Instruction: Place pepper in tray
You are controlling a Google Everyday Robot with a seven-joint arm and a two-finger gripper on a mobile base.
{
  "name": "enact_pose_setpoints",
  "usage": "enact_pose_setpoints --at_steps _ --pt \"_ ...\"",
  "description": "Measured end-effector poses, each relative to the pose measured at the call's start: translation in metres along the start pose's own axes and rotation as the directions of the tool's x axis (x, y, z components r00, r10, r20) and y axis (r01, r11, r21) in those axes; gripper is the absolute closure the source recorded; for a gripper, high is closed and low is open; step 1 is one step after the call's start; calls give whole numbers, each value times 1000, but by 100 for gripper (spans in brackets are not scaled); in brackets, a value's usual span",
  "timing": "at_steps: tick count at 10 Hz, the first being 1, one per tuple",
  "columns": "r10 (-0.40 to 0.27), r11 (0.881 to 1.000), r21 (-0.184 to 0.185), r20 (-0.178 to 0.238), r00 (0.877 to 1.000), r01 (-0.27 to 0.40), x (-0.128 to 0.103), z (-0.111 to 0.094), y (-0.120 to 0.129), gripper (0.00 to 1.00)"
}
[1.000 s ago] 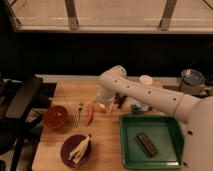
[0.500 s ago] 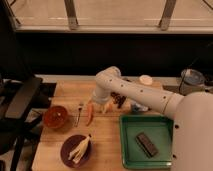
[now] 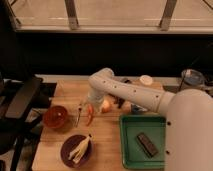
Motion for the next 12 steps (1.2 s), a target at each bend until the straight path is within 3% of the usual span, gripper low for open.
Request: enact_pose_setpoints --at_steps 2,6,12 --pt "-23 1000 -14 25 999 23 0 25 -16 35" --pt "9 999 -45 75 997 -5 13 51 -3 37" --pt "16 999 -53 72 997 -12 17 47 5 93"
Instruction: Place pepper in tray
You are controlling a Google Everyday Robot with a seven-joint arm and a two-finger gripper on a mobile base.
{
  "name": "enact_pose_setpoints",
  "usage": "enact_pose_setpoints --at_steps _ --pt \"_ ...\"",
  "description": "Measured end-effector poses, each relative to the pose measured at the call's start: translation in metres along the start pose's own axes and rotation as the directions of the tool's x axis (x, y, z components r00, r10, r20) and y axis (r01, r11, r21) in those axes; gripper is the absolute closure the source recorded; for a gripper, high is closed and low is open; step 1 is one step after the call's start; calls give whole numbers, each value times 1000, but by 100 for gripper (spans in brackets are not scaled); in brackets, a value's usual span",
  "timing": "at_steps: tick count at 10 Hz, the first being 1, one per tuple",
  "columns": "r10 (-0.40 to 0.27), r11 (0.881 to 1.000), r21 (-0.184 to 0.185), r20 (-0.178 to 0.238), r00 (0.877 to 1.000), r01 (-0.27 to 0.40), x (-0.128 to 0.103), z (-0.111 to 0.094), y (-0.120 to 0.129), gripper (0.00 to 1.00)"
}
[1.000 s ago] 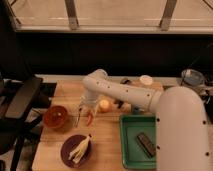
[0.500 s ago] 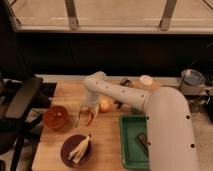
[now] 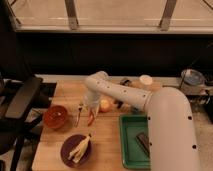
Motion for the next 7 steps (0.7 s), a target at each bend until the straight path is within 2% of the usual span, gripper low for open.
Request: enact_pose_setpoints --at_steps 1,3,4,6,7 --pt "-3 1000 4 -9 1000 3 2 -1 -2 99" --pt "-5 1000 -2 0 1000 5 -1 0 -1 100" --pt "-5 1000 7 -8 1000 5 -2 -3 -2 100" --pt "6 999 48 -56 998 -3 -11 -26 6 100" --pt "10 997 71 -86 996 -4 -20 -48 7 100"
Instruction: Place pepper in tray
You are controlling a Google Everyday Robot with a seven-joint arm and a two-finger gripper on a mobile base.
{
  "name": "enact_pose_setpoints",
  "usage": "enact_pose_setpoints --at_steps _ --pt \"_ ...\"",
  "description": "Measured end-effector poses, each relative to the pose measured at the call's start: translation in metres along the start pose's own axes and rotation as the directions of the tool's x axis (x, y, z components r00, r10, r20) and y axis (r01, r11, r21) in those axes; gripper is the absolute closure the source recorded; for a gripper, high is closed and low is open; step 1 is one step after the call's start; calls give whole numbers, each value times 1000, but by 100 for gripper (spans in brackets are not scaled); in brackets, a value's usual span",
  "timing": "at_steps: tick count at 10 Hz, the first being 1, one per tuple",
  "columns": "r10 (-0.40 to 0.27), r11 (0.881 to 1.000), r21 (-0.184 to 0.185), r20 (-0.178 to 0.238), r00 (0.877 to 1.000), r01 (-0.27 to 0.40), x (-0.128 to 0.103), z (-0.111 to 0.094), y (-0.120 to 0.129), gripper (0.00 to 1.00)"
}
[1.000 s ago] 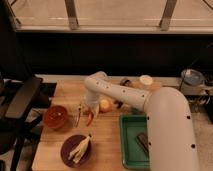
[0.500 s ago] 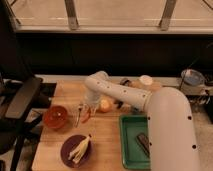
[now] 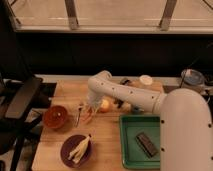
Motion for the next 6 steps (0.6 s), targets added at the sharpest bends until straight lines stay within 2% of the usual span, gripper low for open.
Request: enact_pose_setpoints --at_steps 1,3,4,5,6 --pt "3 1000 12 -22 1000 -3 -5 -20 0 100" --pt "28 999 31 -81 996 -25 -20 -73 9 100" --pt "56 998 36 -113 992 -52 -28 -103 23 100" --pt "80 996 36 -131 988 -76 -31 -118 36 100" --pt "133 991 28 -159 978 -130 -39 -140 62 100"
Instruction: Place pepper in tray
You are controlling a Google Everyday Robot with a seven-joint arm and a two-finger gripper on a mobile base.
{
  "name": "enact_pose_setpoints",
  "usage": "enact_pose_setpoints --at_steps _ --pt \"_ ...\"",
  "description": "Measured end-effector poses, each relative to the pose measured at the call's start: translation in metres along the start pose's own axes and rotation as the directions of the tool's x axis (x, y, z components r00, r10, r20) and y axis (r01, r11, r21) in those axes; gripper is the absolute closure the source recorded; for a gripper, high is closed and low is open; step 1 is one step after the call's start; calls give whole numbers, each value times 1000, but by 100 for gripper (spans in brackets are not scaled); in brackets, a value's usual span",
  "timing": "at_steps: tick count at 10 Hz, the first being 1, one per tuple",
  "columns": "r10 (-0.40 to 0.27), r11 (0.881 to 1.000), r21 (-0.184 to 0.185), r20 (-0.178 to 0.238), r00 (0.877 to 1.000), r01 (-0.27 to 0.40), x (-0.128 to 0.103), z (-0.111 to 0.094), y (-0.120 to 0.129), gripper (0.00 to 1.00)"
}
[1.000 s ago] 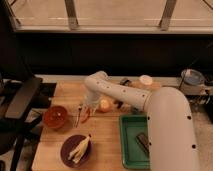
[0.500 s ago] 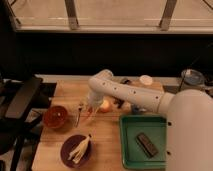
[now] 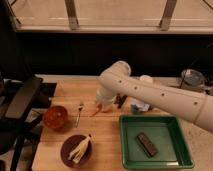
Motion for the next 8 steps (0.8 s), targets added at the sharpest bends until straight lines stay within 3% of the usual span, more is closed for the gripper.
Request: enact_pose_setpoints --at_steps 3,5,6,7,8 --pt "154 987 -47 -45 987 -156 -6 -28 69 100" --pt "281 958 -46 -51 958 -284 -4 -35 116 100" --pt "346 937 -34 -48 937 -348 0 -36 143 100" --pt "378 925 -27 -42 925 -379 2 -36 157 100" --pt "390 920 -23 -41 920 -391 2 -36 163 100"
